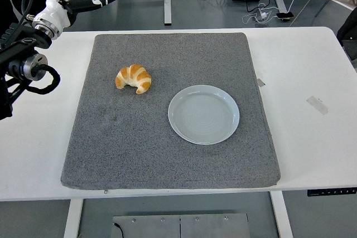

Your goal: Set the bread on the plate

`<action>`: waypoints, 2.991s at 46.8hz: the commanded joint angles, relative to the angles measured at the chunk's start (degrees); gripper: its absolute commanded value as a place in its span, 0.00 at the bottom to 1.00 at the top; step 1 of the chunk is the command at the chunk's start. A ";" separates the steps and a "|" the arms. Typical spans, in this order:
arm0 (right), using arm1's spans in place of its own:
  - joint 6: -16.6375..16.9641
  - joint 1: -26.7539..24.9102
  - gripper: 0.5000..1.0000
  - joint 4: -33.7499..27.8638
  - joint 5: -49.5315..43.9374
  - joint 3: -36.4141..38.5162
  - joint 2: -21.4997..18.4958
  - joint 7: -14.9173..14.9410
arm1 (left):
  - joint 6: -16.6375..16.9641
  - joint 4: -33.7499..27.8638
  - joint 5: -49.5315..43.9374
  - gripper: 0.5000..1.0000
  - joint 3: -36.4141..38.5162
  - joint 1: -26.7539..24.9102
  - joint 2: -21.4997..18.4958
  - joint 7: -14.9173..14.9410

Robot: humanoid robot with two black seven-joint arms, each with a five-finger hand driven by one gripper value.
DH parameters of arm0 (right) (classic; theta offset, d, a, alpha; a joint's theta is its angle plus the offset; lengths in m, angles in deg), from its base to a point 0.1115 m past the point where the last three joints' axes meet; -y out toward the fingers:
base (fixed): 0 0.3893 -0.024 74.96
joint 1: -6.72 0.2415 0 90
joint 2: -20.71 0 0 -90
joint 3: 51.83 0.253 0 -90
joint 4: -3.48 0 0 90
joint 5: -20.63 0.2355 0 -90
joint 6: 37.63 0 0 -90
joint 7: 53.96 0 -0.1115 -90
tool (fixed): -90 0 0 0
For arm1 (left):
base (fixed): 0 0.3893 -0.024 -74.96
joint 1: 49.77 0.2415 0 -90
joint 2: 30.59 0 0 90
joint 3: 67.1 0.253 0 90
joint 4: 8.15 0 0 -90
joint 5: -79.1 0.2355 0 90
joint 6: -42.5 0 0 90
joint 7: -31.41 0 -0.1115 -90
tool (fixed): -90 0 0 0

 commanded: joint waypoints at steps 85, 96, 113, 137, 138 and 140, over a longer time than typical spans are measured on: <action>0.00 0.07 1.00 0.00 0.03 0.00 0.00 0.00 | 34.47 -8.38 19.87 0.95 55.27 -10.63 5.37 -1.20; 0.00 -0.02 1.00 0.00 0.03 0.00 0.00 0.00 | 34.47 -5.48 19.95 0.95 55.53 -9.22 7.57 -1.20; 0.00 -0.02 1.00 0.00 -0.06 0.00 0.00 0.00 | 34.47 1.38 20.13 0.95 55.45 -6.50 10.47 -1.20; 0.00 -0.02 1.00 0.00 0.03 0.00 0.00 0.00 | 29.18 2.69 19.95 0.95 54.92 -6.24 11.61 -0.67; 0.00 -0.02 1.00 0.00 0.03 0.00 0.00 0.00 | 28.92 3.22 19.95 0.95 54.92 -6.15 11.87 -0.58; 0.00 -0.02 1.00 0.00 0.03 0.00 0.00 0.00 | 28.30 4.45 19.95 0.95 54.92 -5.80 12.40 -0.58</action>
